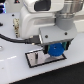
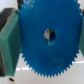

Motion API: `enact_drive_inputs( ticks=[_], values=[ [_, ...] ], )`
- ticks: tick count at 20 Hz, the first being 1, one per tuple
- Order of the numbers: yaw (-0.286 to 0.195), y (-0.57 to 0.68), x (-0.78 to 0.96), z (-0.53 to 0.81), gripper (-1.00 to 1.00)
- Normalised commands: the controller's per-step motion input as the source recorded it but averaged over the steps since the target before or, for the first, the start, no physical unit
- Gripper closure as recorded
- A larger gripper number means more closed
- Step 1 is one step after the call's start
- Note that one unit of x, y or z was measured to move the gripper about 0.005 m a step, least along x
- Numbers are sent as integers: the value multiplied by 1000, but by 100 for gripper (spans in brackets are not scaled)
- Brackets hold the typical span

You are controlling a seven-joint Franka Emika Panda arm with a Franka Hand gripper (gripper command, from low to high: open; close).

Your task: Insert the blue gear onto the right peg, followed by the red gear

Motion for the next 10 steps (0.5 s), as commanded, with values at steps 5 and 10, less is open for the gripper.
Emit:
enact_drive_inputs(
  ticks=[5, 10],
  values=[
    [0, -154, -2, 91, 100],
    [0, -205, 19, 222, 100]
  ],
)
